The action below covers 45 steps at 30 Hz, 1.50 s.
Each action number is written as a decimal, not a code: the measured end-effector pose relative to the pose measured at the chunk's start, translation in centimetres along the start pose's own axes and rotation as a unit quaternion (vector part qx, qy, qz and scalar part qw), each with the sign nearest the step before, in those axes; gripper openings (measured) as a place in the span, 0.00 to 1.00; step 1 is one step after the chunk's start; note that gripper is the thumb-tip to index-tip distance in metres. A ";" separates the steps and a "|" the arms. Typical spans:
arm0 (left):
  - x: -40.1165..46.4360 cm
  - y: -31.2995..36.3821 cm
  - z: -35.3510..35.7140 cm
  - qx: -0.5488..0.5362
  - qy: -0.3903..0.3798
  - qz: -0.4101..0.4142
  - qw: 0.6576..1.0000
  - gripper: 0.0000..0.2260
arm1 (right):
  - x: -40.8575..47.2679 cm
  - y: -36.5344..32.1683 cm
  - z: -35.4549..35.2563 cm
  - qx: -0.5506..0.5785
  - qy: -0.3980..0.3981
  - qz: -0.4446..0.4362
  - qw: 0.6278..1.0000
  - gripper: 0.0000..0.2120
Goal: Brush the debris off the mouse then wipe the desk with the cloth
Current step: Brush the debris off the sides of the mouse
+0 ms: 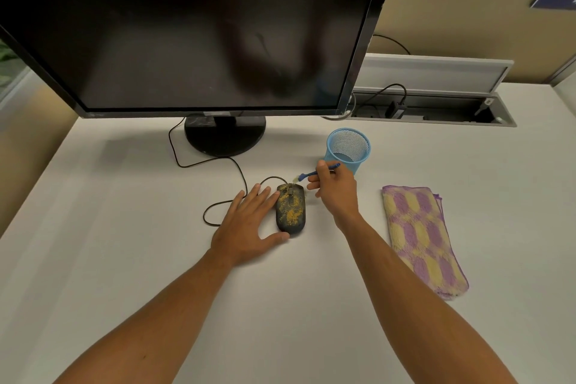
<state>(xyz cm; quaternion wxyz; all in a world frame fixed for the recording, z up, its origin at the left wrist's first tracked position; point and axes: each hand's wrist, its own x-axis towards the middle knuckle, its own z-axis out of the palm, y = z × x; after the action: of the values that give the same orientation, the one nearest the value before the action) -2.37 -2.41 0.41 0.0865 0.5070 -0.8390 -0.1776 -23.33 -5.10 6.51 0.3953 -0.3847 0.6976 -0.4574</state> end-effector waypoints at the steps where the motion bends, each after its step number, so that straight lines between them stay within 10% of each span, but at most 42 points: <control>1: 0.0 0.0 0.0 0.000 -0.001 0.000 1.000 0.41 | 0.0 0.0 0.2 -0.004 -0.008 0.001 1.000 0.15; 45: -0.1 -0.2 0.0 0.010 0.003 0.003 1.000 0.40 | -2.4 2.0 -1.1 0.047 0.010 0.064 0.997 0.10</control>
<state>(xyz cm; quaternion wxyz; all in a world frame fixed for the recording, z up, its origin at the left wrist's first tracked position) -2.21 -2.43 0.32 0.0844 0.5057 -0.8420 -0.1679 -23.77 -2.03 5.39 0.4338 -0.3157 0.7027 -0.4674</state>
